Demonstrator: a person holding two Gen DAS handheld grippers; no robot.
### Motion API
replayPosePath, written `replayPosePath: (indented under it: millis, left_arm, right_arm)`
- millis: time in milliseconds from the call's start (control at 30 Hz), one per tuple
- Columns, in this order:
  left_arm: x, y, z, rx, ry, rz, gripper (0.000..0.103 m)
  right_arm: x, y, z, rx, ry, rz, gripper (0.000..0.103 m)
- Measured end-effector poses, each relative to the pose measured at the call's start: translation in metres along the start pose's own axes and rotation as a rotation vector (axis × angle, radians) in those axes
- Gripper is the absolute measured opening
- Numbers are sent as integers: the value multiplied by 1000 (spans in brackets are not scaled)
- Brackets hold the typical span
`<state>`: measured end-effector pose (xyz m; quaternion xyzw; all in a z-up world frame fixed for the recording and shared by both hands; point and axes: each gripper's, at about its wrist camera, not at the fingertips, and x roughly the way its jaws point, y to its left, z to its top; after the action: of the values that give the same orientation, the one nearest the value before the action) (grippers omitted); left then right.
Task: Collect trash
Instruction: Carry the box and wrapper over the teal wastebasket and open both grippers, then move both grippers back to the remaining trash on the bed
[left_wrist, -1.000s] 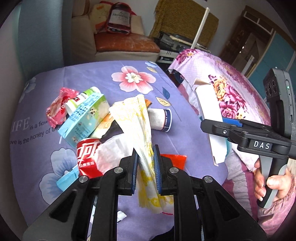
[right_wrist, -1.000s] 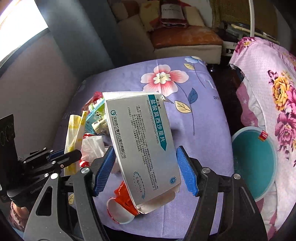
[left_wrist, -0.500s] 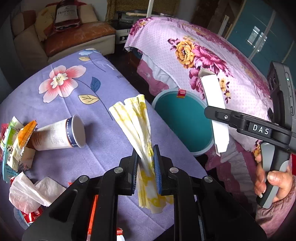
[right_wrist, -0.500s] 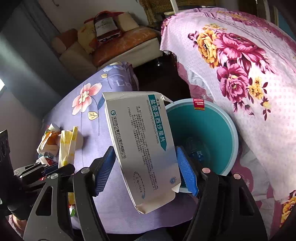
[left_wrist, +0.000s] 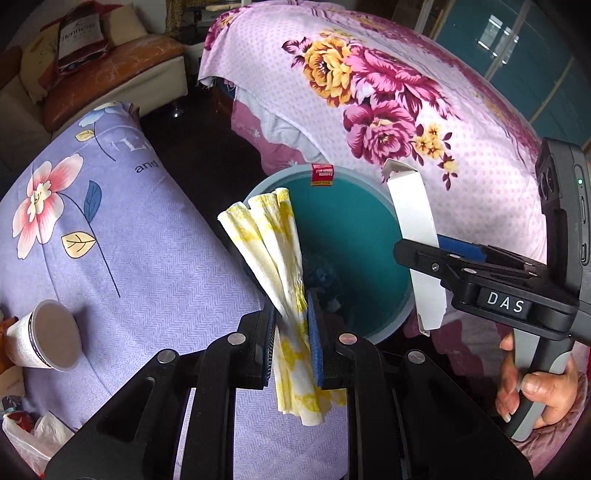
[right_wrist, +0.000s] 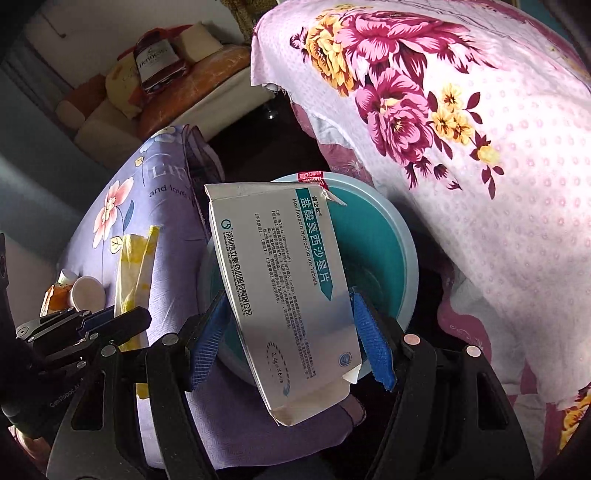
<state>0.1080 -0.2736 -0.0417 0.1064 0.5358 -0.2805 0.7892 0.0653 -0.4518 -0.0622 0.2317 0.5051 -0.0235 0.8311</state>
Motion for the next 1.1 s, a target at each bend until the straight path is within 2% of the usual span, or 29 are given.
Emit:
replayPosePath:
  millis: [100,167,200,233,300,333,600,1100]
  left_arm:
    - [6,-2,6,-1,3,-1,18]
    - [8,-1,10,-9,0,3,25]
    - [8,0,10,-14,-4,7,40]
    - [7,2,11,-19,-14,18,61]
    - [4,6,10,-27,-44,54,79]
    - [2,8,10,-31,-51,62,82]
    - [-5,30,4,-98,-52,39,88]
    - [-21,52,-25,-153,-50,-8,93]
  right_arm:
    - [3,-7,2,11,5,-3,65]
    - [5,-9,4,13,9,-8,65]
    - [6,-9,5,14,11,-8,65]
    - [7,-9,5,13,13,-10,65]
    - [9,-8,5,9,19,-15,66]
    - [10,-7,6,7,22,-16,66]
    - [17,9,5,-19,40,-35,68]
    - [19,26,-3,-7,83,-64,78]
